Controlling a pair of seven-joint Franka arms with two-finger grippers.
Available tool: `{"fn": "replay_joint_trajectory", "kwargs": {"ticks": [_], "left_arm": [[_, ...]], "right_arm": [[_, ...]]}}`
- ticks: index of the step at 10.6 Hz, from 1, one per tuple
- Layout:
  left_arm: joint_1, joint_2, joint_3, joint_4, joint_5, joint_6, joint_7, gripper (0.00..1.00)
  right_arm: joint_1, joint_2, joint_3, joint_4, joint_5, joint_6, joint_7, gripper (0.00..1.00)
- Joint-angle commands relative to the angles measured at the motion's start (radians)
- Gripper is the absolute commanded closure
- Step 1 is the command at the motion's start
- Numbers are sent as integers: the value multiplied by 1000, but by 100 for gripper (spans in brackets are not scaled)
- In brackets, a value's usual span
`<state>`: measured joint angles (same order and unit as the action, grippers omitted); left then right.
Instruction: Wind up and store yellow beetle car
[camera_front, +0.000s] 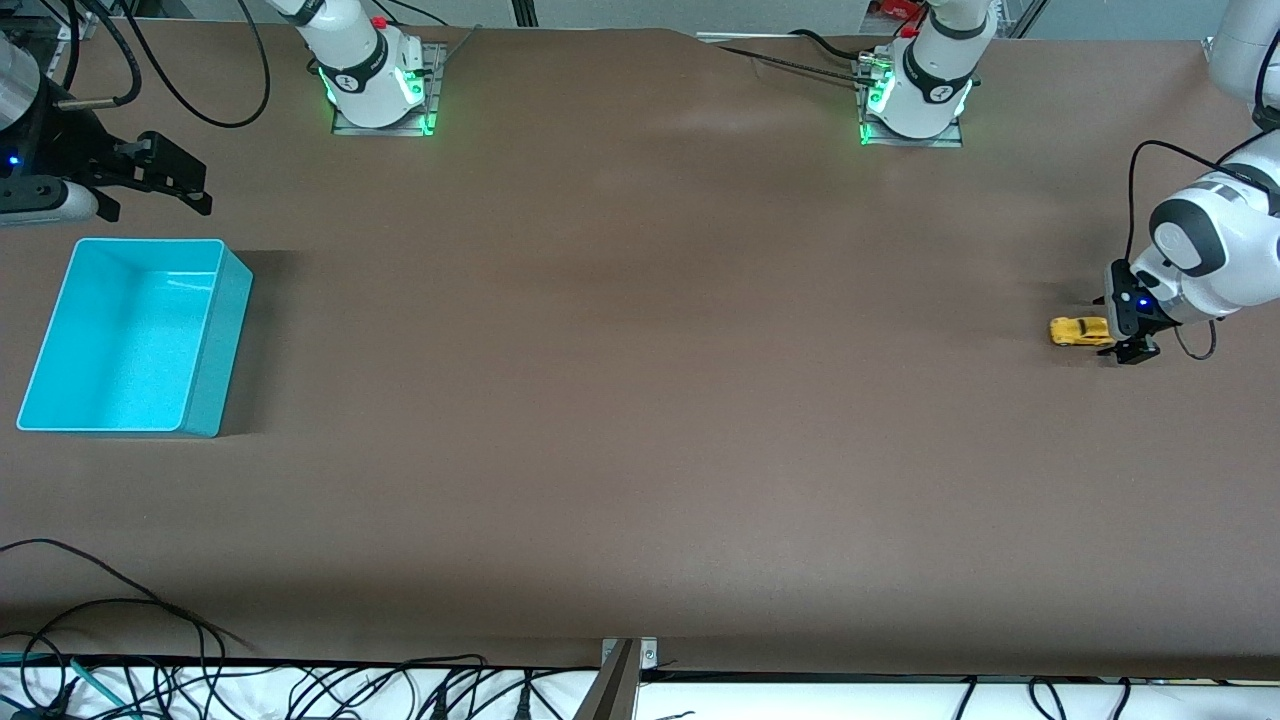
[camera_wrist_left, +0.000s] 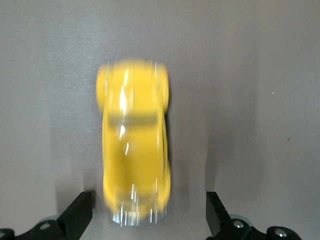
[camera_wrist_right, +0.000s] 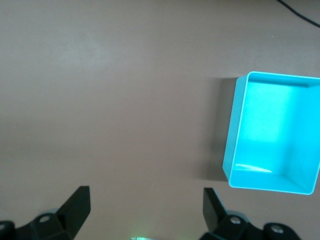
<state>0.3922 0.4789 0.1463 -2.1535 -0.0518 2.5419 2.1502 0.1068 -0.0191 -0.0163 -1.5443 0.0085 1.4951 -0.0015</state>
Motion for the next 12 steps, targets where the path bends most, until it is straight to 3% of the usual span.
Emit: {"fn": "replay_joint_trajectory", "kwargs": {"ticks": [1, 5, 8, 12], "left_arm": [[2, 10, 10, 59, -20, -58, 31, 0], [2, -14, 18, 84, -16, -80, 28, 0], [-10, -159, 16, 81, -14, -185, 22, 0], [-50, -315, 15, 55, -14, -190, 5, 0]], "right_arm": [[-1, -4, 4, 15, -5, -13, 5, 0], [-1, -4, 4, 15, -5, -16, 5, 0], [-1, -4, 4, 15, -5, -18, 5, 0], [-1, -4, 7, 15, -5, -16, 5, 0]]}}
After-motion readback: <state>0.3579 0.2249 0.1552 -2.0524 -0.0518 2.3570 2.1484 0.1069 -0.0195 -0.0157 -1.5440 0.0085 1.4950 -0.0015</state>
